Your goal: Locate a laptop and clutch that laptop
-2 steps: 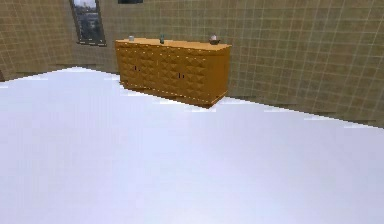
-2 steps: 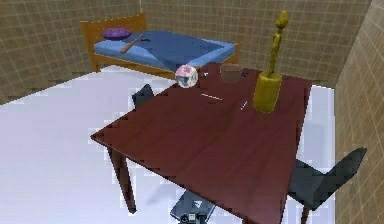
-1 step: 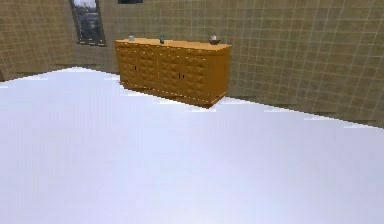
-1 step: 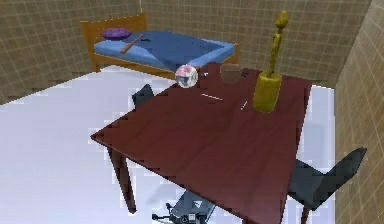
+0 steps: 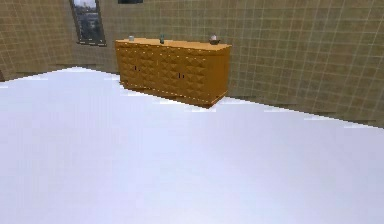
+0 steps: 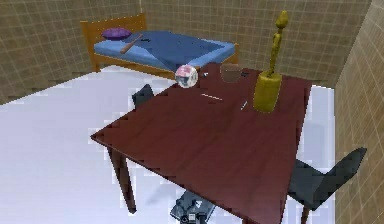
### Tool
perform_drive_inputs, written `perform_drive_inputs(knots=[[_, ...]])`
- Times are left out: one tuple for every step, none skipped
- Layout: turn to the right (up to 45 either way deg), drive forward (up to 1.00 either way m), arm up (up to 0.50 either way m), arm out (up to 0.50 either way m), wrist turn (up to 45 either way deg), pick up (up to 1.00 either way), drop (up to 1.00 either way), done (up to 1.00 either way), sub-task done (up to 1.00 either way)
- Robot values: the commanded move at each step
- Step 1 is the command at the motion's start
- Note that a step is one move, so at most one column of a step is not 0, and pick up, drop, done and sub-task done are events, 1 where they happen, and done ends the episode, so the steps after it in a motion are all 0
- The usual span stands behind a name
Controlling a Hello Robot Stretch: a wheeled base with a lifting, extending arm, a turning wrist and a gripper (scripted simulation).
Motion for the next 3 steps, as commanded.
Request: perform_drive_inputs(knots=[[0.0,0.00,0.00,0.00,27.0,0.00,0.00,0.00,0.00],[0.0,0.00,-0.30,0.00,0.0,0.00,0.00,0.00,0.00],[0.0,0.00,0.00,0.00,0.0,1.00,0.00,0.00,0.00]])
